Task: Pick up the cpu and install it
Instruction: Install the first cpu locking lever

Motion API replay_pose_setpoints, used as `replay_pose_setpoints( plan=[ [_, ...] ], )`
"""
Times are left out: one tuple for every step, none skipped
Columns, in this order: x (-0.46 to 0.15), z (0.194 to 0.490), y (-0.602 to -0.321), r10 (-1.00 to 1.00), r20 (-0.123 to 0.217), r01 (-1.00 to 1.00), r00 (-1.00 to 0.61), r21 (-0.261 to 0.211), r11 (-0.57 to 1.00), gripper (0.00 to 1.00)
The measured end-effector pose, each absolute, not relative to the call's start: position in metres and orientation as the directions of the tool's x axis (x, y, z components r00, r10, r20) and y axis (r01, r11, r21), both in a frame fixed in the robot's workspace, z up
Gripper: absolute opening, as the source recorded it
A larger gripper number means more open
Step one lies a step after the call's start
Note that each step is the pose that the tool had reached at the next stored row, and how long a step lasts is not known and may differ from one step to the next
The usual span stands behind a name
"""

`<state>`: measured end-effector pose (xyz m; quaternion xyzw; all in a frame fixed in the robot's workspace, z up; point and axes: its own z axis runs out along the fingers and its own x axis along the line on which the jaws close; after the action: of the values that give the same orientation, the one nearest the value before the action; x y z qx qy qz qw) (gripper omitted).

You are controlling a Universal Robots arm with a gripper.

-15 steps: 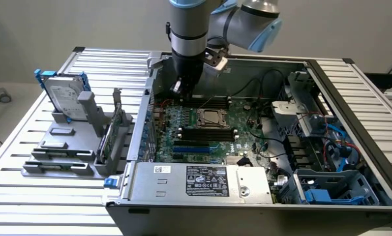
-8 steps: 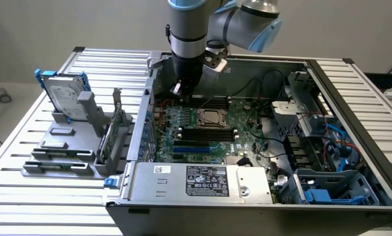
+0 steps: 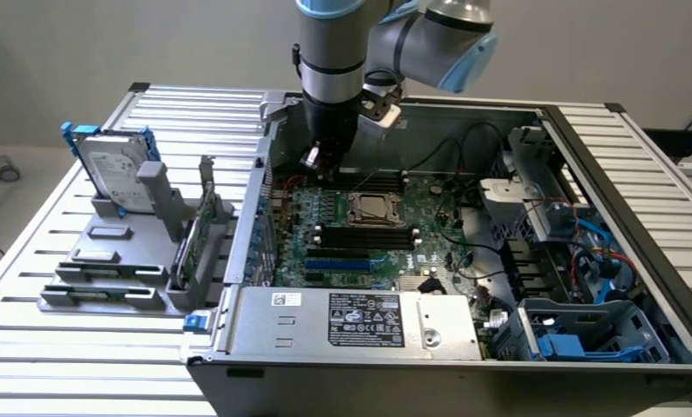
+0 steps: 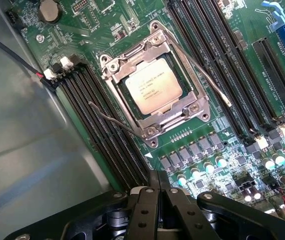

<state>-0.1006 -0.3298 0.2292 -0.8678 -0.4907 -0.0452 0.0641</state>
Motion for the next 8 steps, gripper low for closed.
replay_pose_setpoints(
  plan=[
    [-0.1006,0.2292,-0.3298,0.846,0.141,0.858,0.514,-0.067,-0.510,0.11],
    [-0.1006,0.2291,-0.3299,0.846,0.141,0.858,0.514,-0.067,-0.510,0.11],
    [-0.1006,0.2290,-0.3300,0.846,0.142,0.857,0.514,-0.067,-0.510,0.11],
    [-0.1006,0.2289,-0.3303,0.846,0.142,0.857,0.514,-0.067,-0.510,0.11],
    [-0.1006,0.2289,-0.3308,0.846,0.141,0.857,0.514,-0.067,-0.510,0.11],
    [-0.1006,0.2288,-0.3312,0.846,0.141,0.857,0.514,-0.067,-0.510,0.11],
    [-0.1006,0.2287,-0.3319,0.846,0.141,0.857,0.514,-0.067,-0.510,0.11],
    [-0.1006,0.2285,-0.3326,0.846,0.141,0.857,0.514,-0.067,-0.510,0.11]
  ],
)
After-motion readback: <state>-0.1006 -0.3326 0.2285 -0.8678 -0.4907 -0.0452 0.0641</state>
